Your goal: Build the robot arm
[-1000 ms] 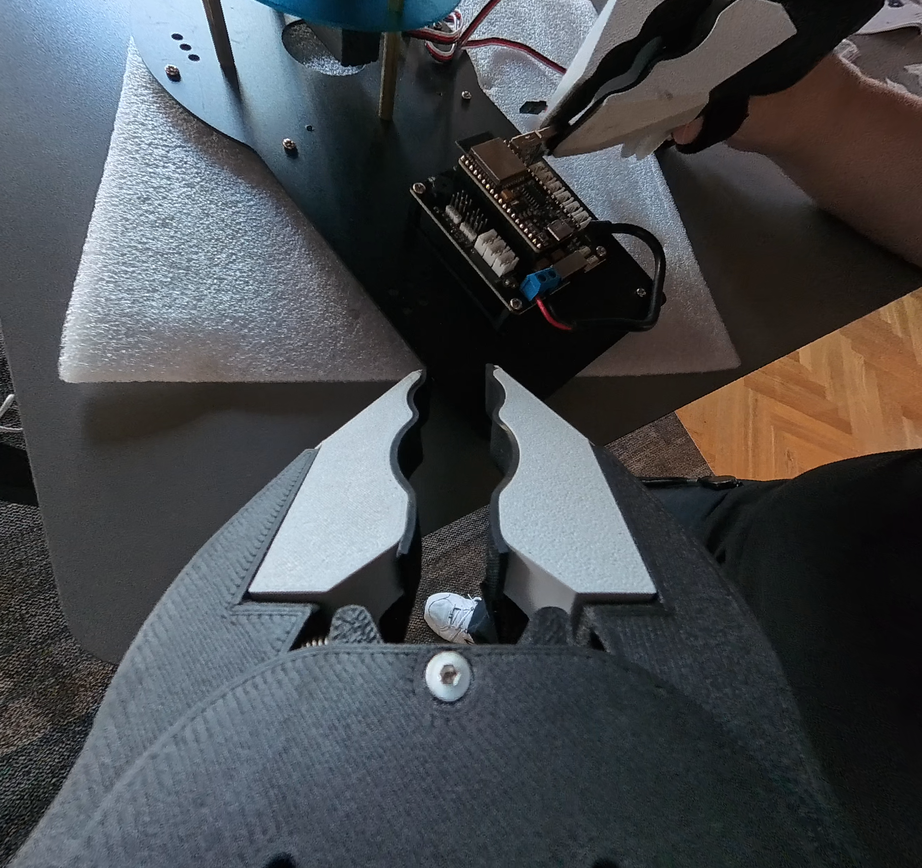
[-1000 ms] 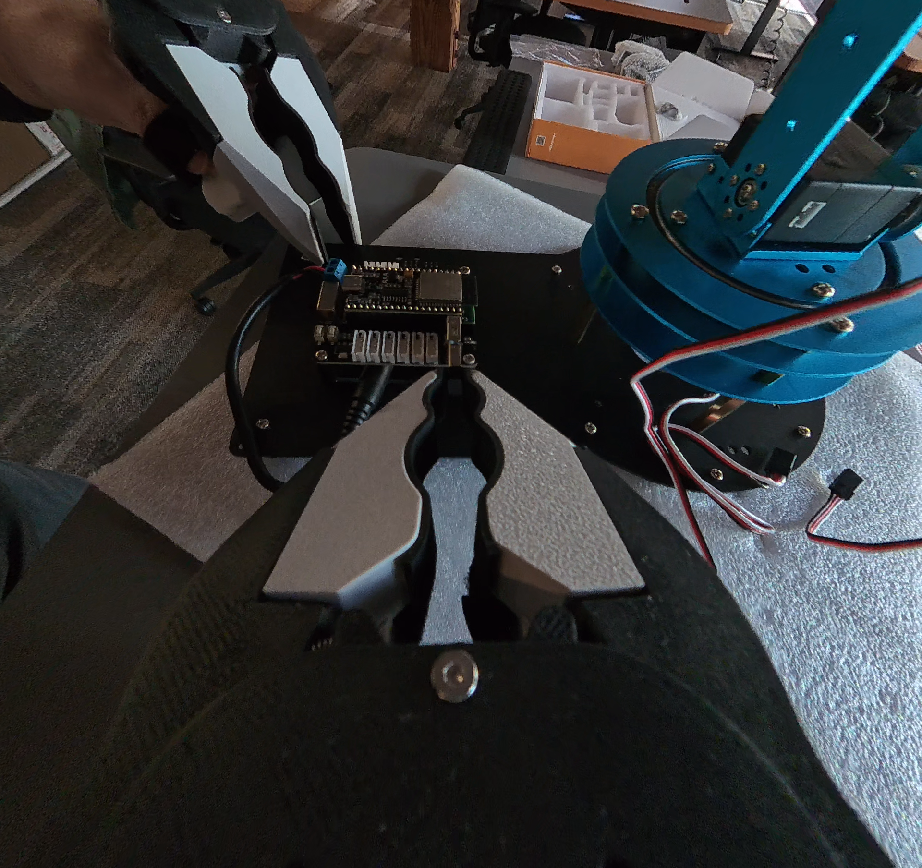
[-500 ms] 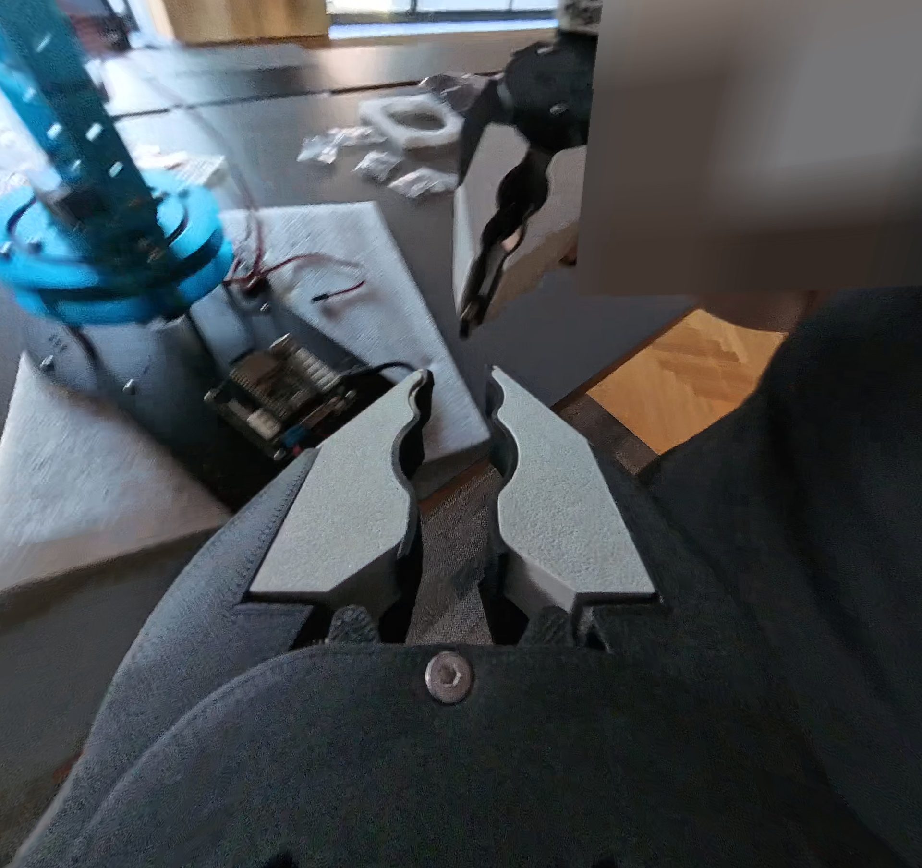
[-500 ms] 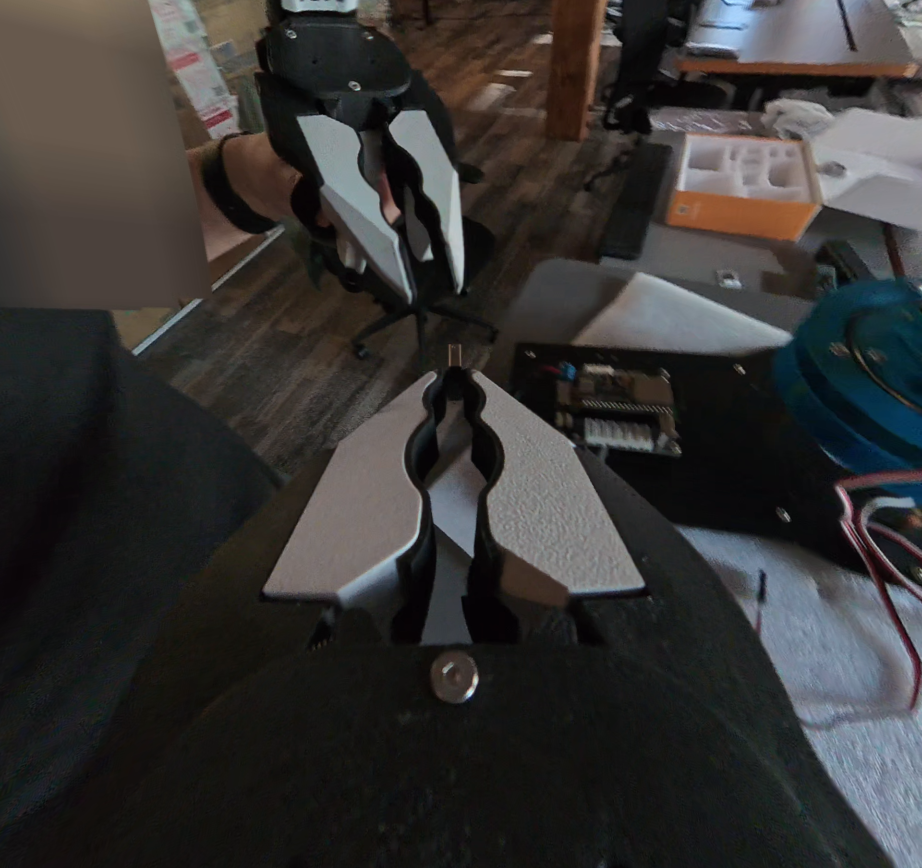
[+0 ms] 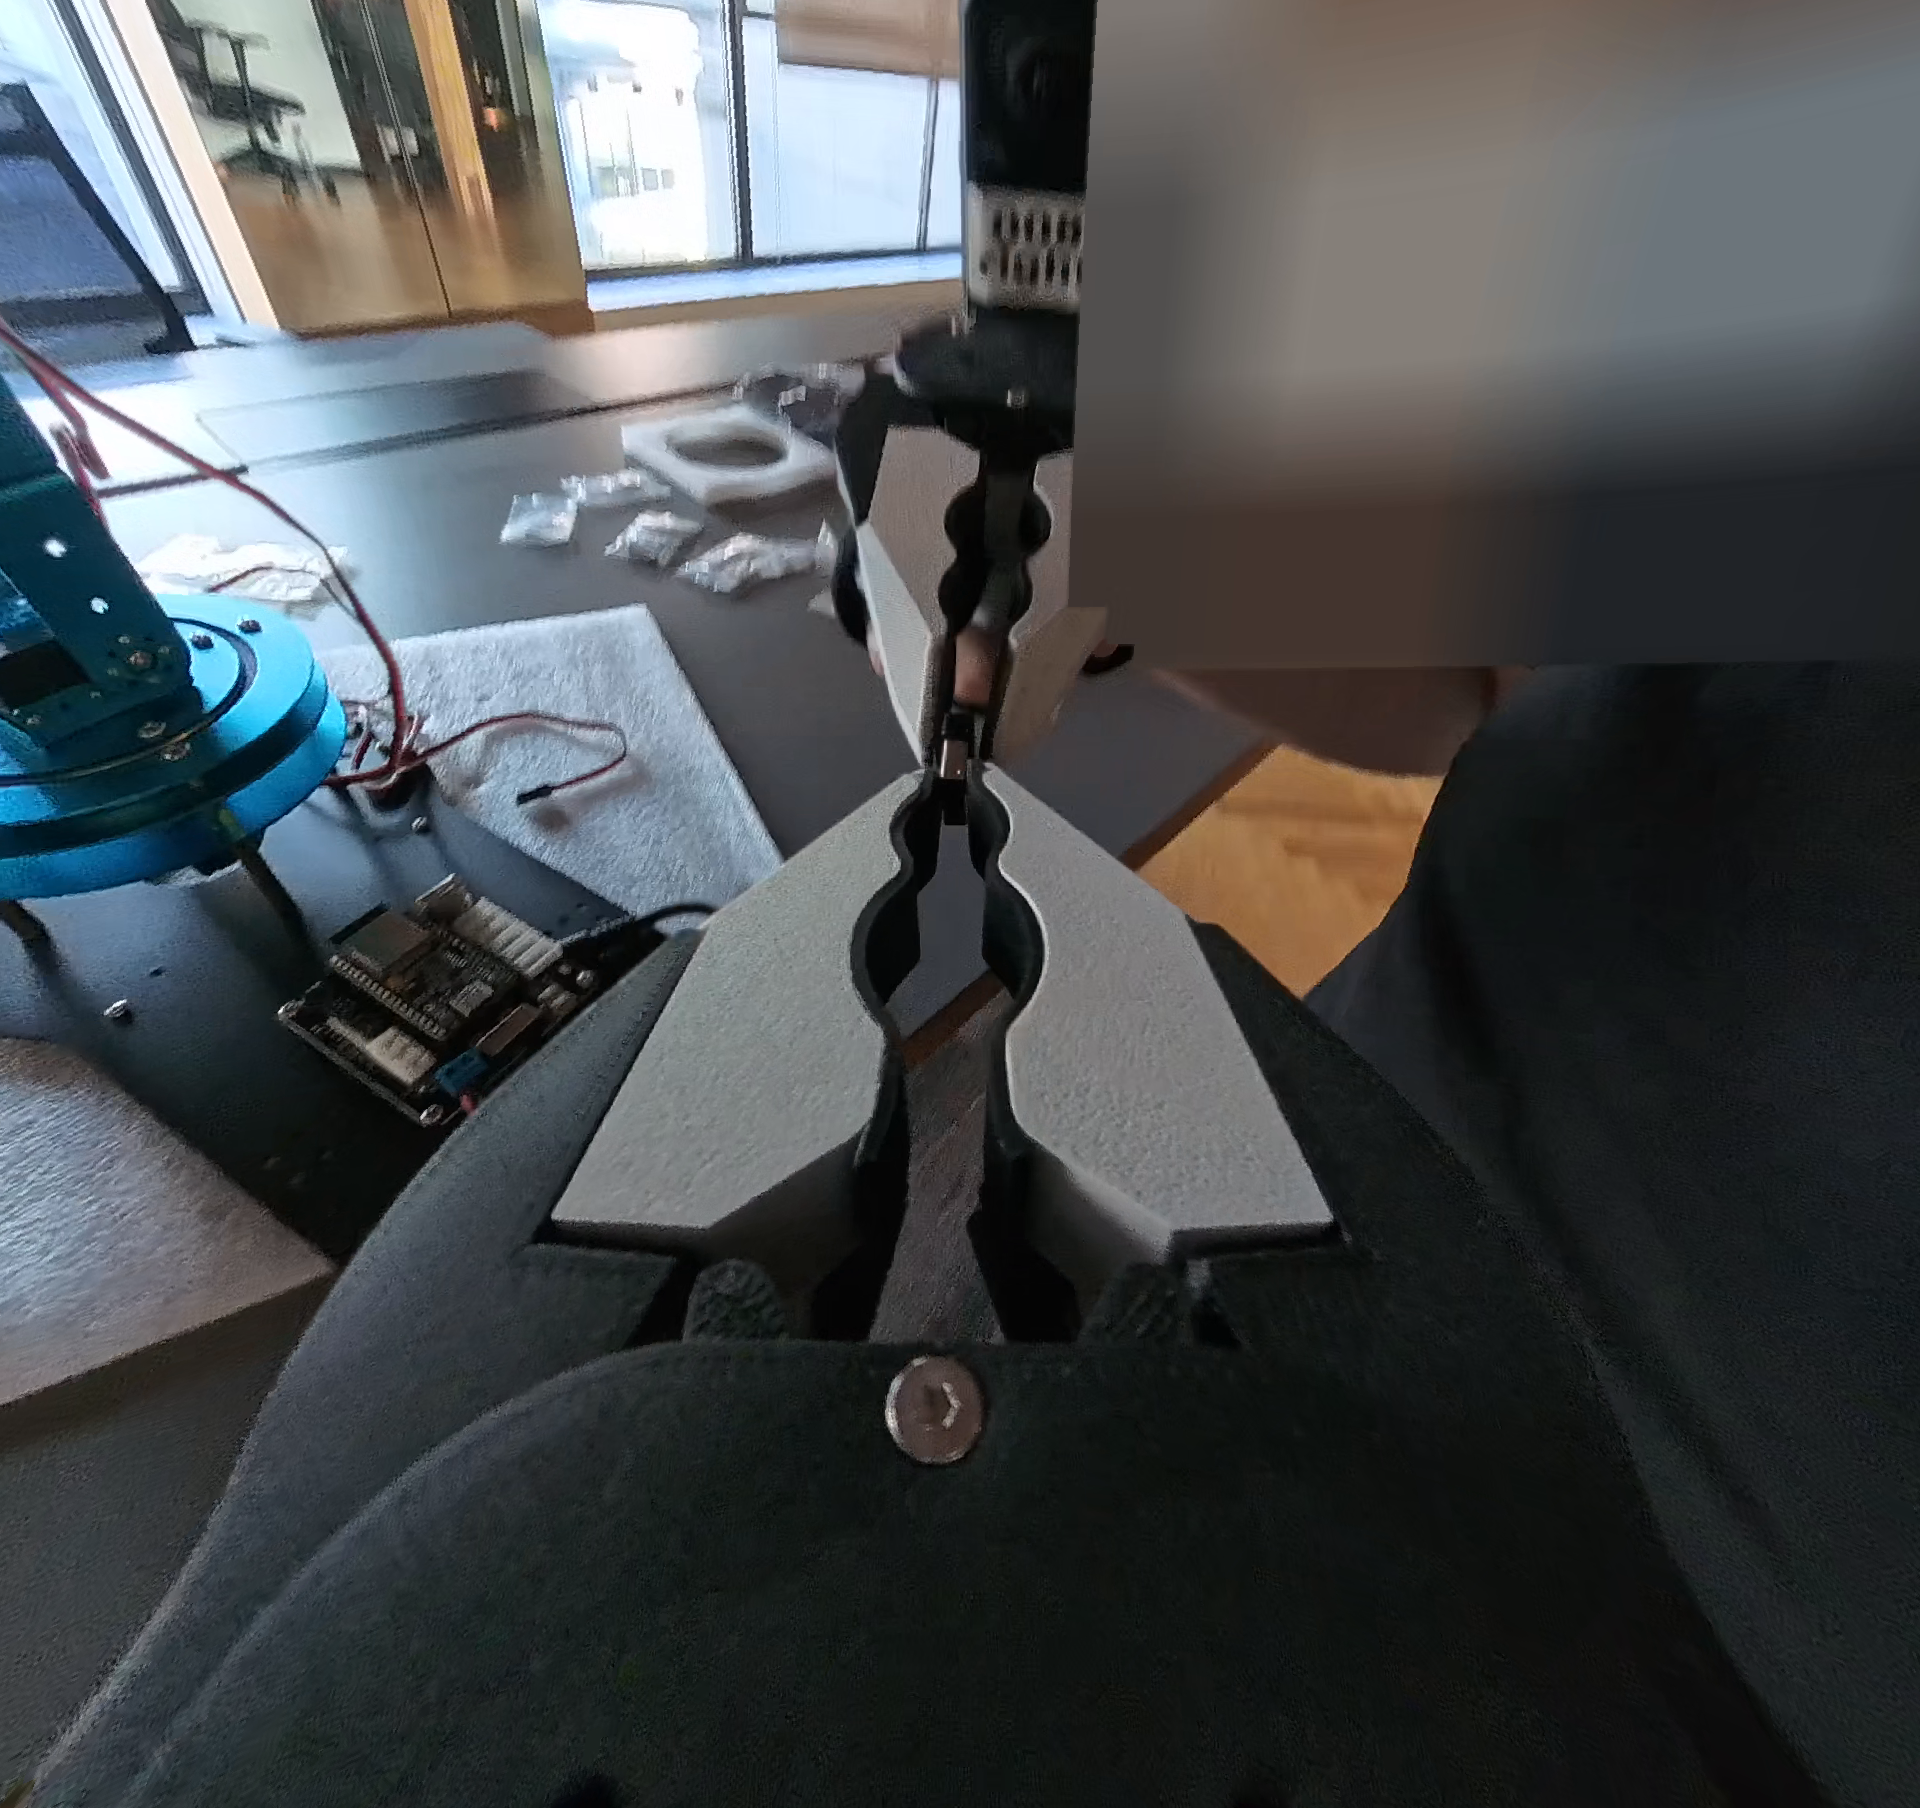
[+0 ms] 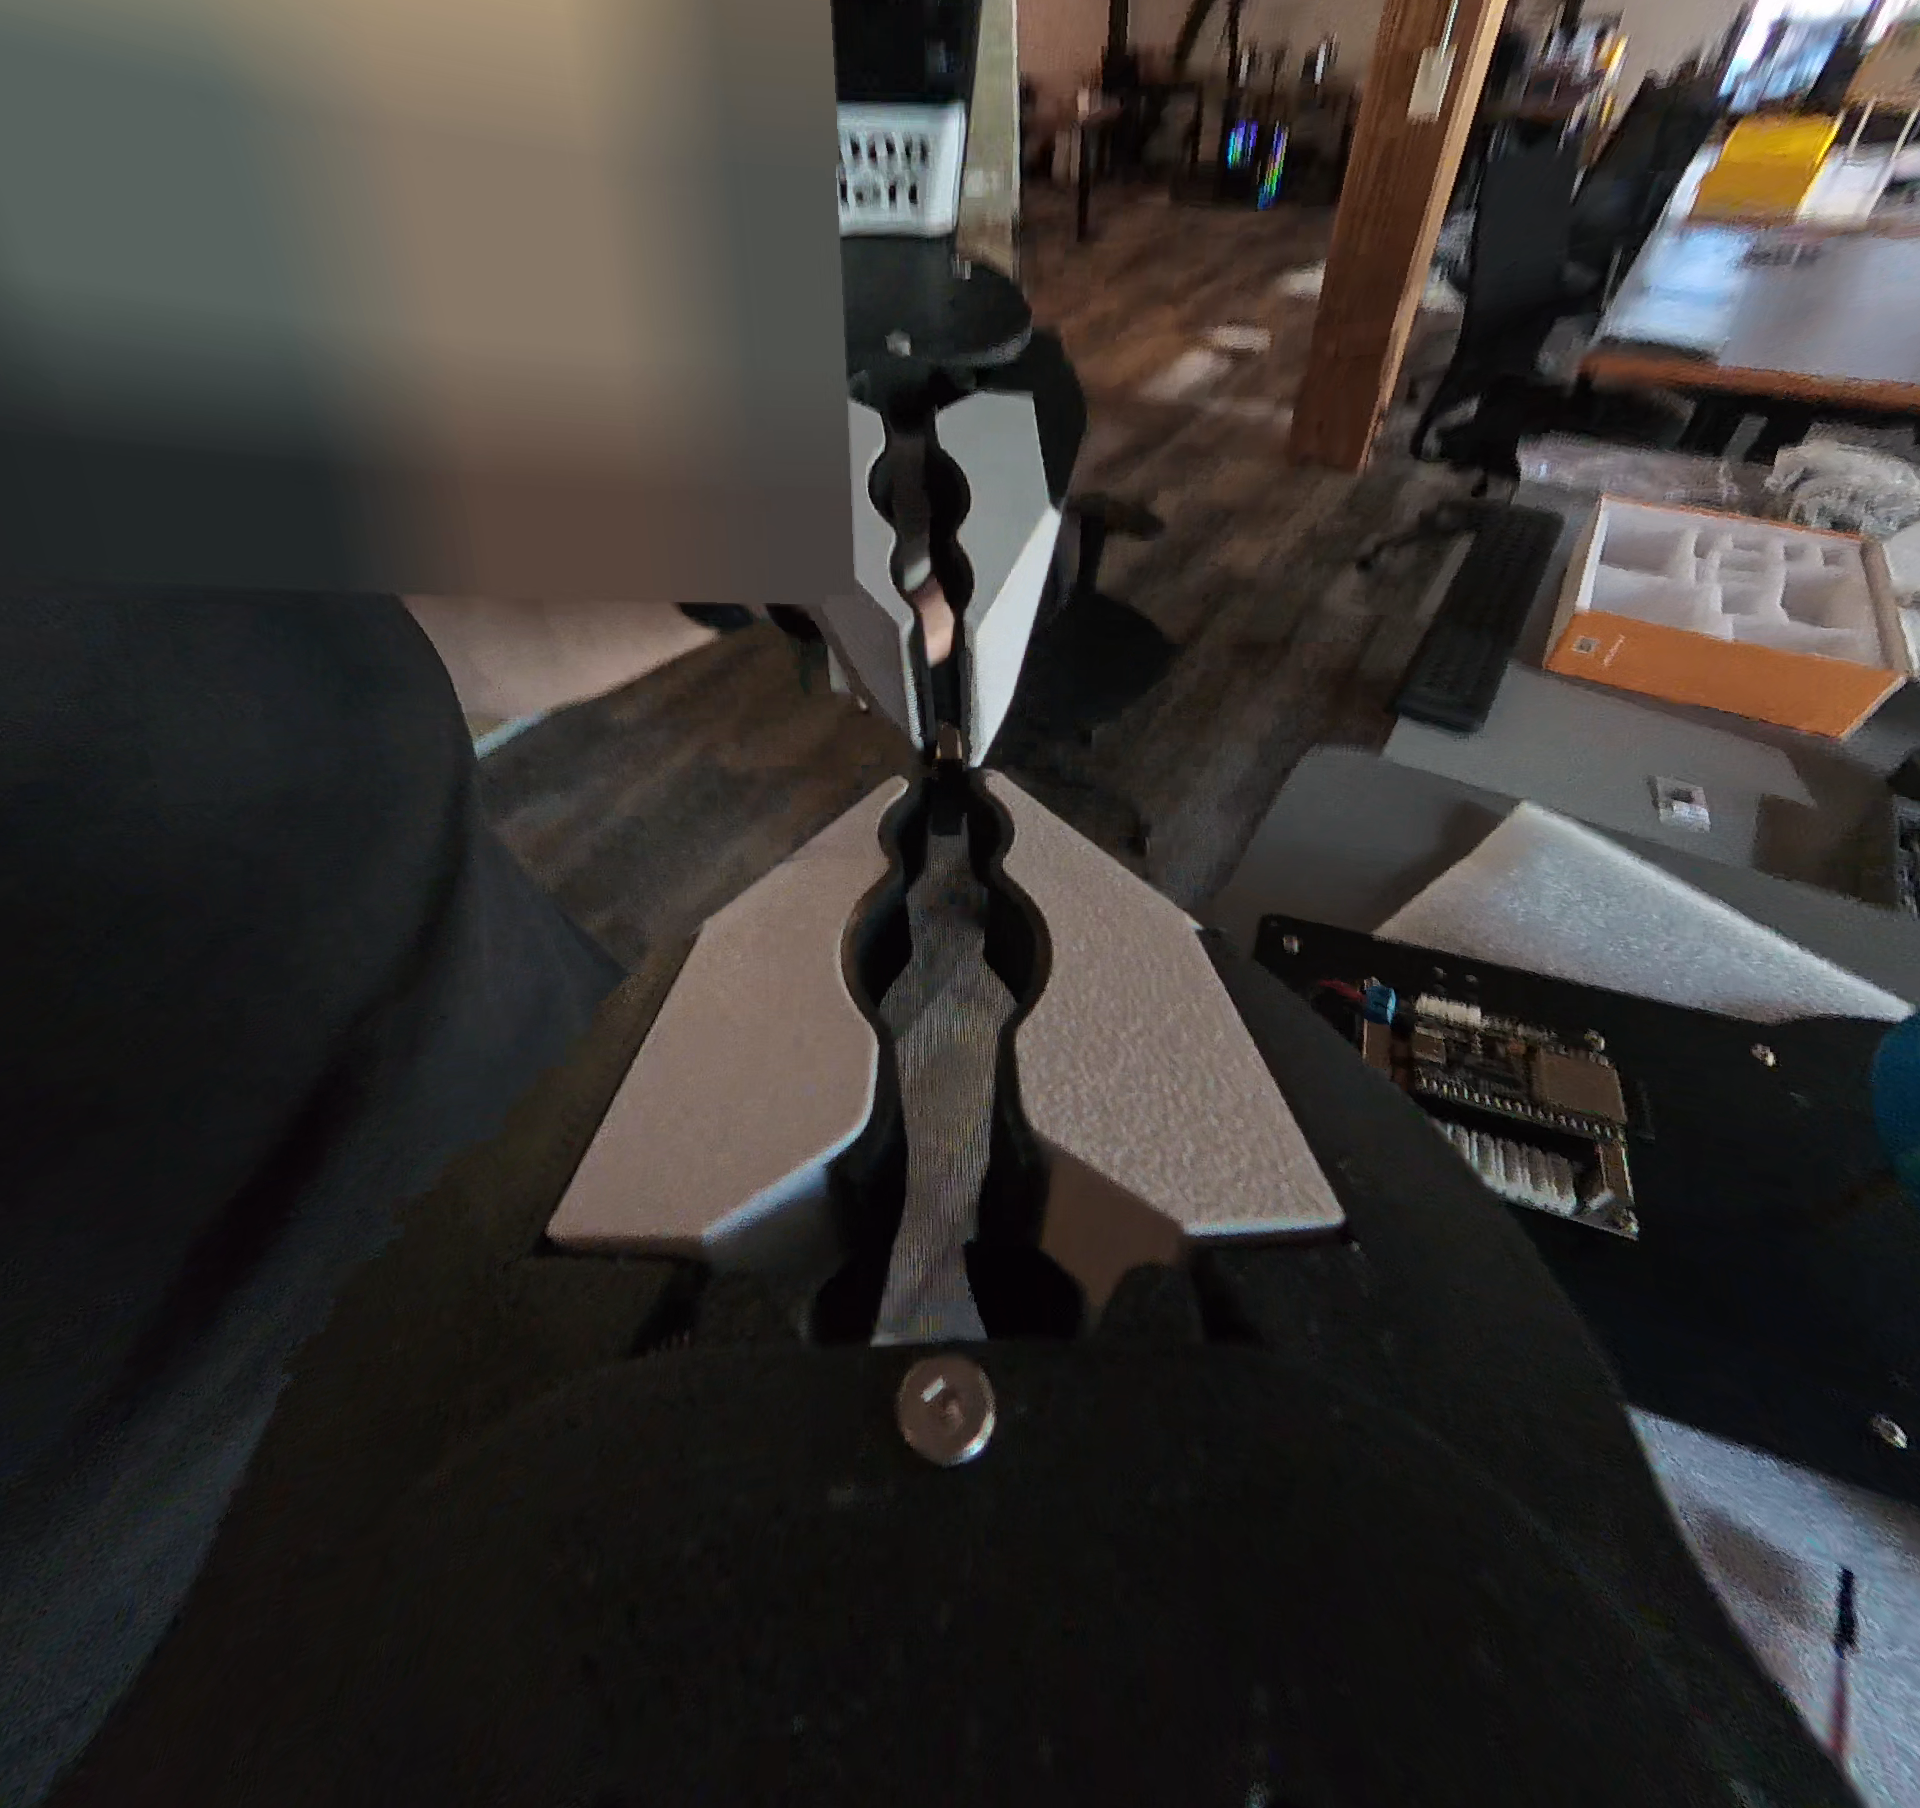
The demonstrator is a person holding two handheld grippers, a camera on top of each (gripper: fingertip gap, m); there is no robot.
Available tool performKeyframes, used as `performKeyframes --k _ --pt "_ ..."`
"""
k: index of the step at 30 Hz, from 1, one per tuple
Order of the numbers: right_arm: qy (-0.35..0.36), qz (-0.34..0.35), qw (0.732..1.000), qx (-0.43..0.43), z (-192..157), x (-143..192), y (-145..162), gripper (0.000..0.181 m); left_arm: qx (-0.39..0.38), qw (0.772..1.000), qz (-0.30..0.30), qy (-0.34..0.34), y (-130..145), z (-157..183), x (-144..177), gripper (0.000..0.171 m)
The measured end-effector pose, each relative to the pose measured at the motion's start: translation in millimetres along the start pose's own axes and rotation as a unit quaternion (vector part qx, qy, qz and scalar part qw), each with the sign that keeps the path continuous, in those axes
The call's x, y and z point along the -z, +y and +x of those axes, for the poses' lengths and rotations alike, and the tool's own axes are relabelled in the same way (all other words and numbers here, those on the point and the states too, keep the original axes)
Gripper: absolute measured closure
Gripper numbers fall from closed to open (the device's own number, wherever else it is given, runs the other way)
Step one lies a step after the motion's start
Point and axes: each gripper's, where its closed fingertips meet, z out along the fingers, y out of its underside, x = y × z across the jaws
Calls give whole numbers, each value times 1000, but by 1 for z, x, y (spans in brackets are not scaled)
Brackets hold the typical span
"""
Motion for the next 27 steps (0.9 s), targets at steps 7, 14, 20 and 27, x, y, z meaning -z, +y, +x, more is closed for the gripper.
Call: performKeyframes --k 7,14,20,27 --pt "-26 157 983 -87 -2 23 -25 166 42 997 63 19 -14 5 4 168" --pt "-21 147 985 -85 -9 22 -20 176 42 997 58 32 -16 13 -6 168" --pt "-15 142 987 -75 -12 27 -18 175 36 998 48 32 -17 18 -12 168" --pt "-8 132 989 -64 -13 31 -17 175 34 998 45 33 -18 19 -16 168"
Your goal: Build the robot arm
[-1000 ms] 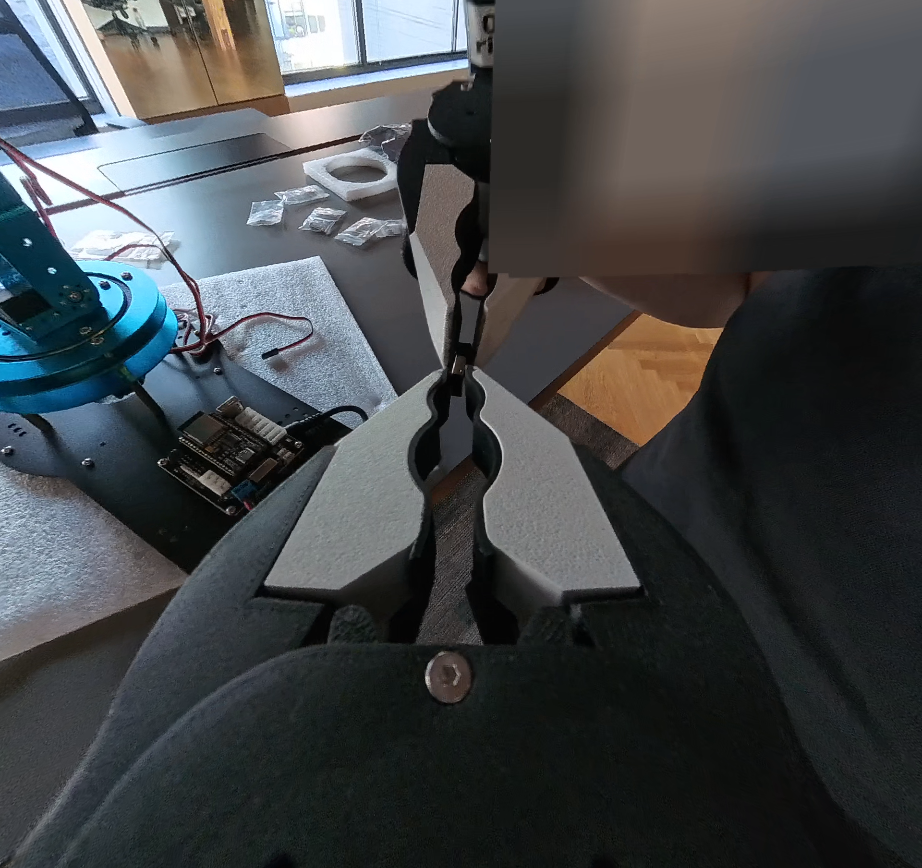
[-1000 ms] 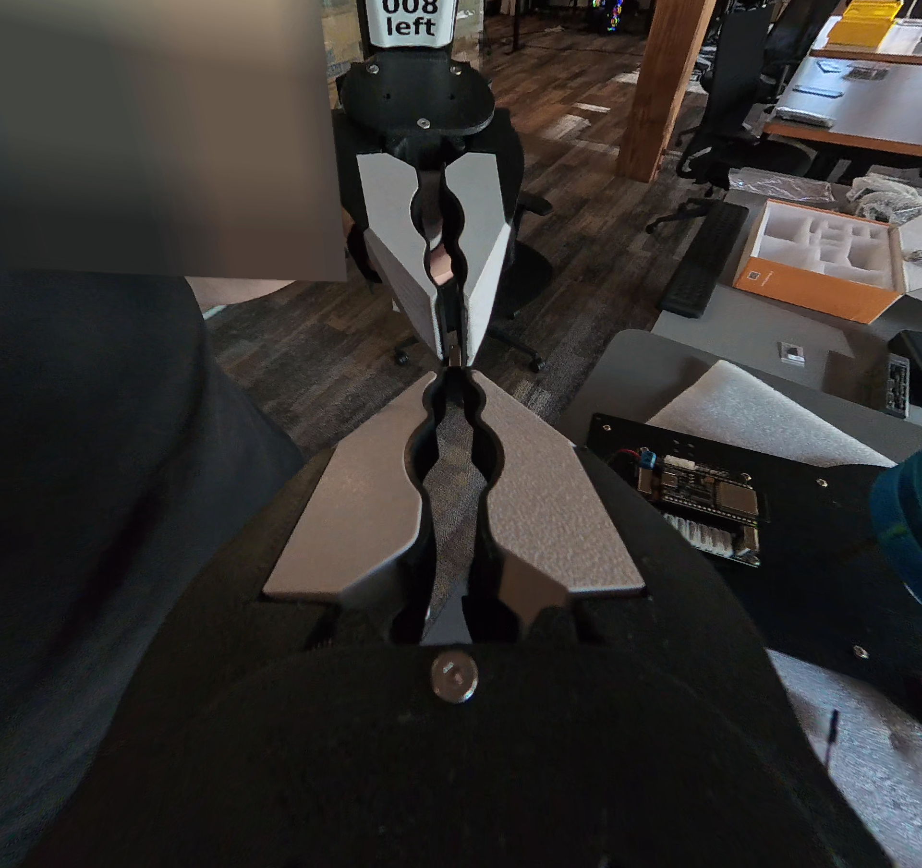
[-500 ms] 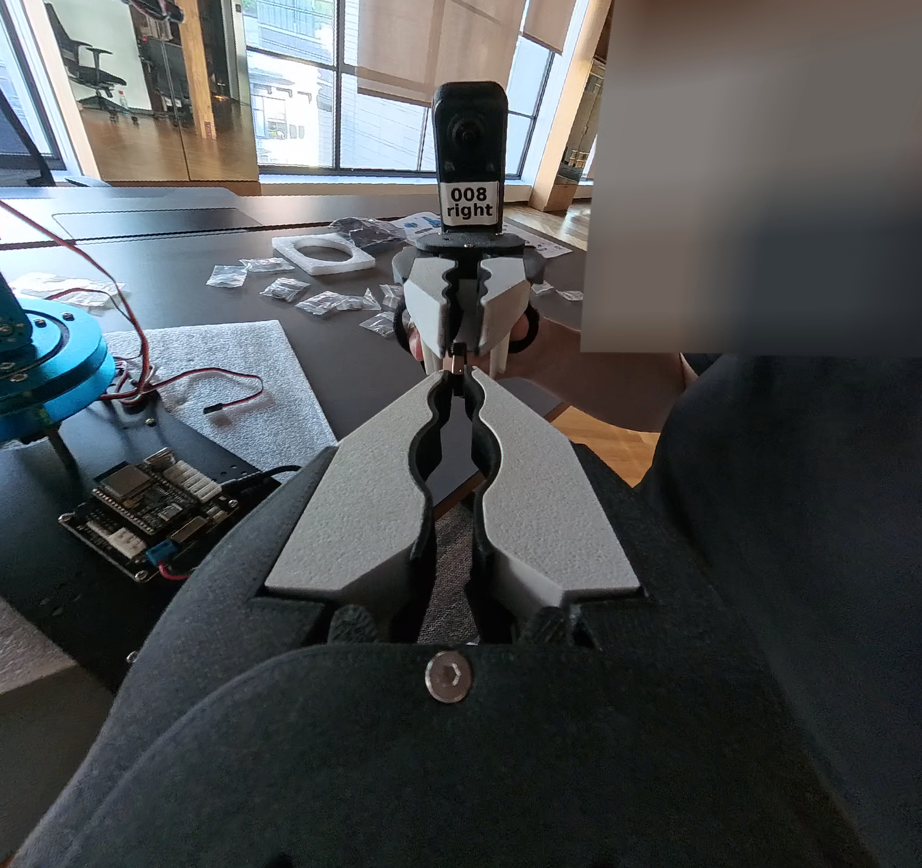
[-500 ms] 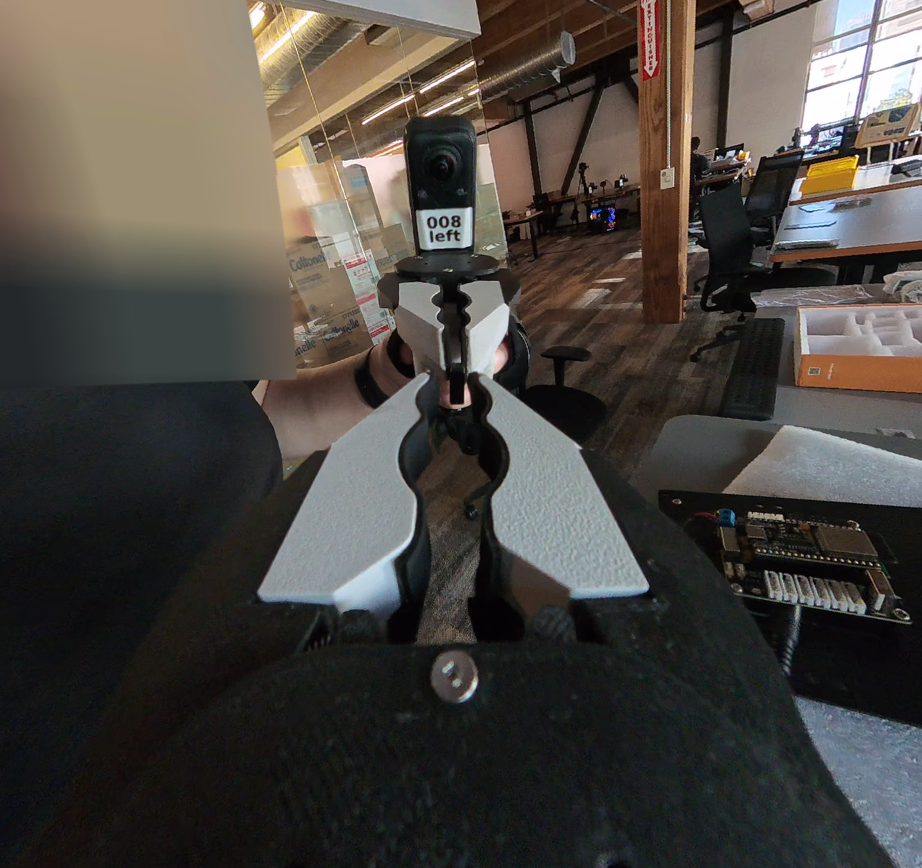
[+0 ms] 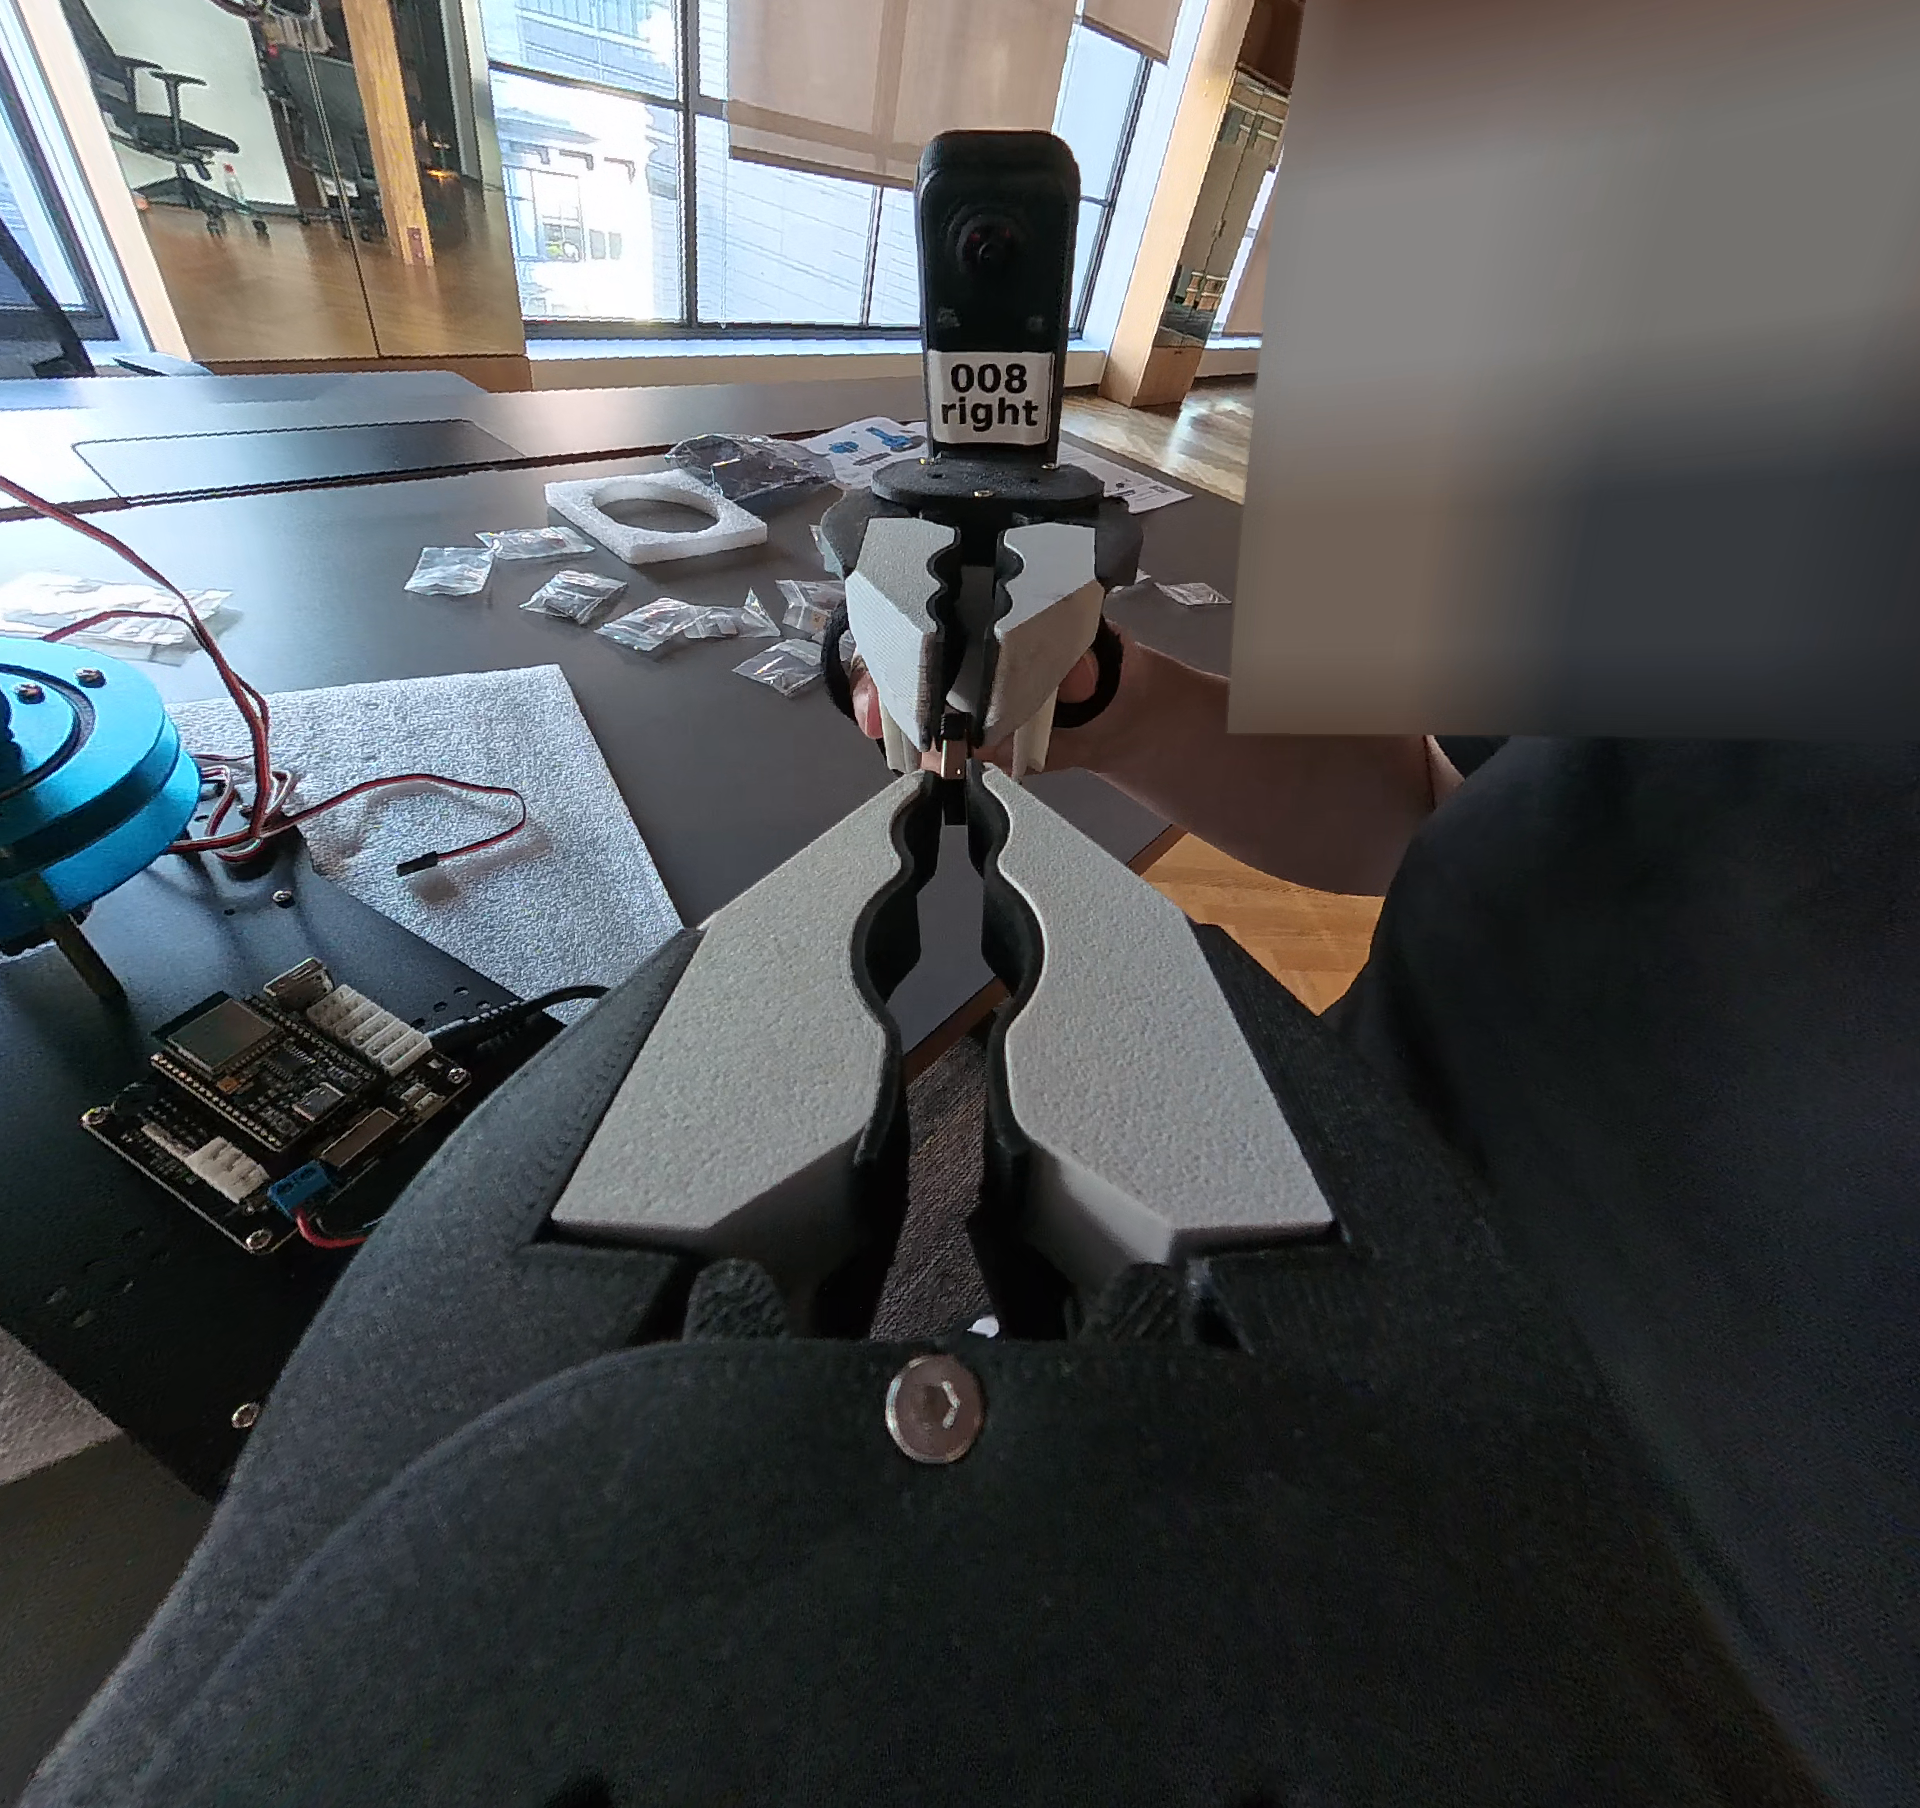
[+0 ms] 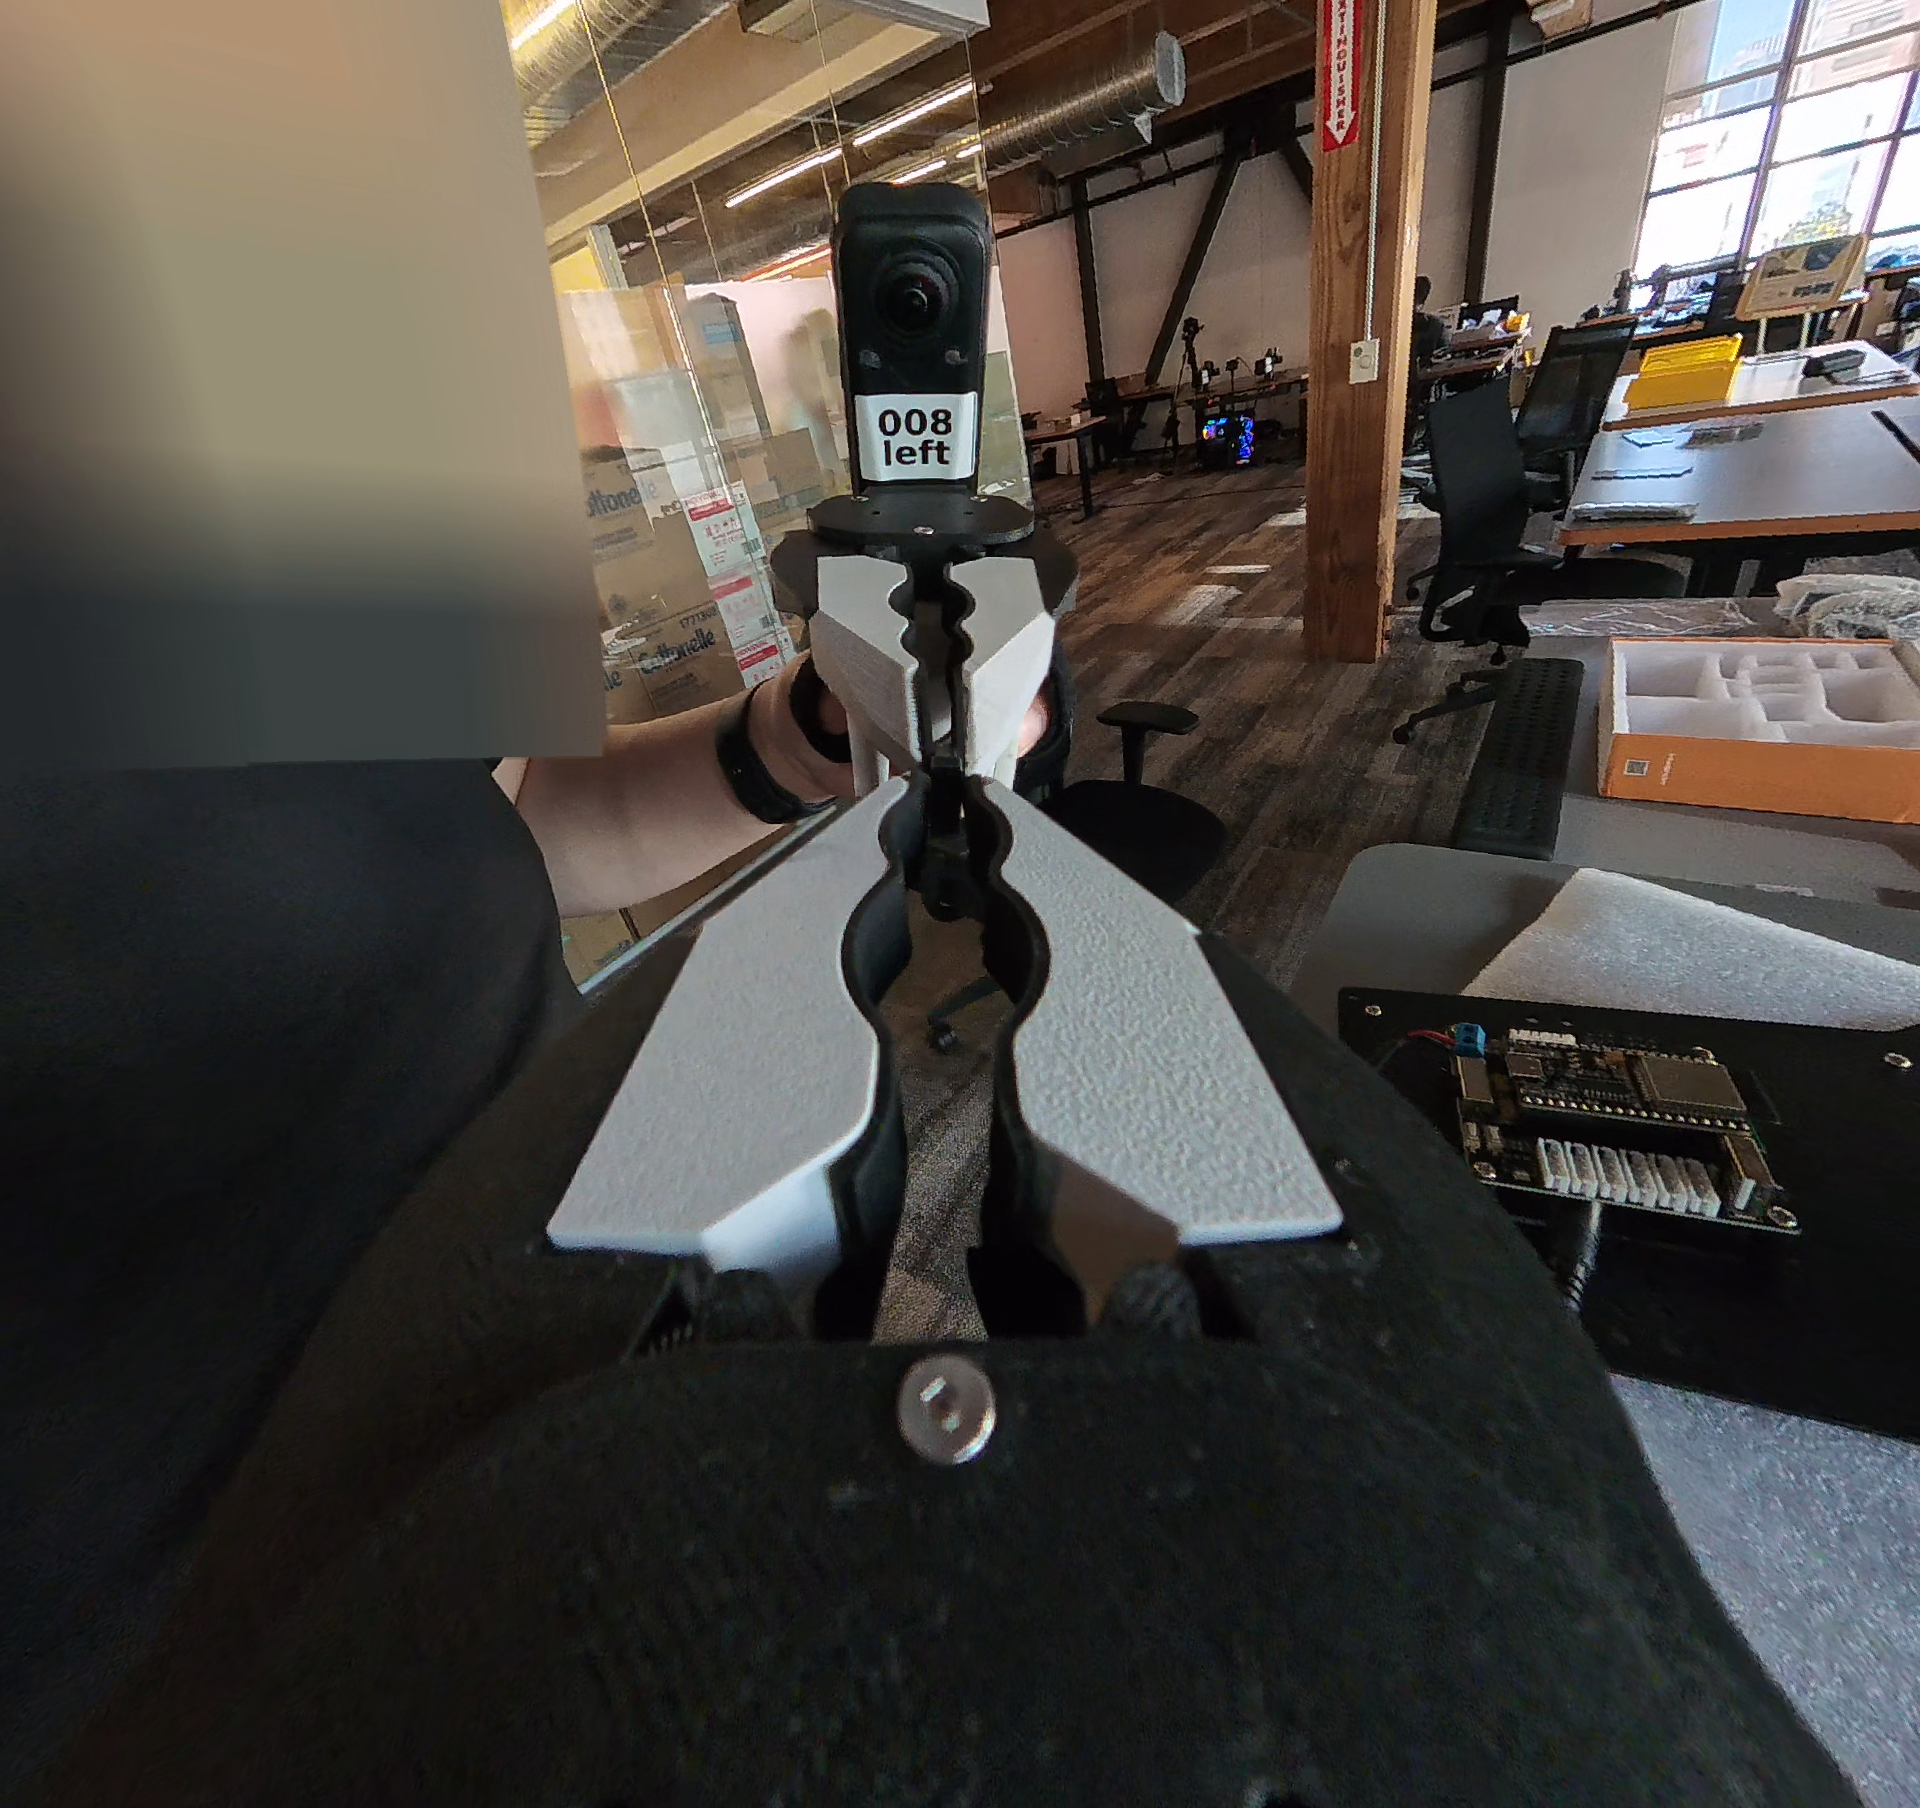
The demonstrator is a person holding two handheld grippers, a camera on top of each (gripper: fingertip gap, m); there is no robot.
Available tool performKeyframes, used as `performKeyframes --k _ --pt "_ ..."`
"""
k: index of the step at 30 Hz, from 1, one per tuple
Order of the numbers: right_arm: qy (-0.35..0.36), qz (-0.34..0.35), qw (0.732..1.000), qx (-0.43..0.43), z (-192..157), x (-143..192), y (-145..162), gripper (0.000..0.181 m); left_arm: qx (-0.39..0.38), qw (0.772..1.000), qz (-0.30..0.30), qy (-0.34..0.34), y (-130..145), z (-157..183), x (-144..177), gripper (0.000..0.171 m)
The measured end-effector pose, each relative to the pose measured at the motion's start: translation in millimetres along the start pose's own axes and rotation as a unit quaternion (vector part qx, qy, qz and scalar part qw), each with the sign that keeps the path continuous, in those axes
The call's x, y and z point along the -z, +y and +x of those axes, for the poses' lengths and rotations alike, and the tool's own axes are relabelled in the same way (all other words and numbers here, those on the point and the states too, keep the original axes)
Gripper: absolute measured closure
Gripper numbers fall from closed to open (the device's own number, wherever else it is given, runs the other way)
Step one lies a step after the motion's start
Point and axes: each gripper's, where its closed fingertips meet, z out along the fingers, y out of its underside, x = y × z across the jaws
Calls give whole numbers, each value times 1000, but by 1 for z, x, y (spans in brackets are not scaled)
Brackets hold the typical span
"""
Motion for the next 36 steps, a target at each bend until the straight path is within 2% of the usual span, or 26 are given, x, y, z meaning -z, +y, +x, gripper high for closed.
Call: performKeyframes --k 27,29,30,32,34,36 --pt "2 -26 1000 12 3 10 11 175 -12 999 -39 -7 5 -2 -17 168" --pt "-13 0 1000 3 2 15 7 175 -8 1000 -24 -6 -1 -3 -17 137" --pt "-34 26 999 -15 0 20 3 175 -5 1000 -12 -3 -7 -3 -15 131" --pt "-109 105 987 -57 -13 40 -16 176 -6 1000 3 11 -17 3 -8 132" --pt "-180 186 962 -84 -24 67 -39 177 -13 1000 1 11 -20 5 -2 134" --pt "-234 231 940 -96 -33 90 -54 176 -22 1000 -9 6 -19 7 4 136"
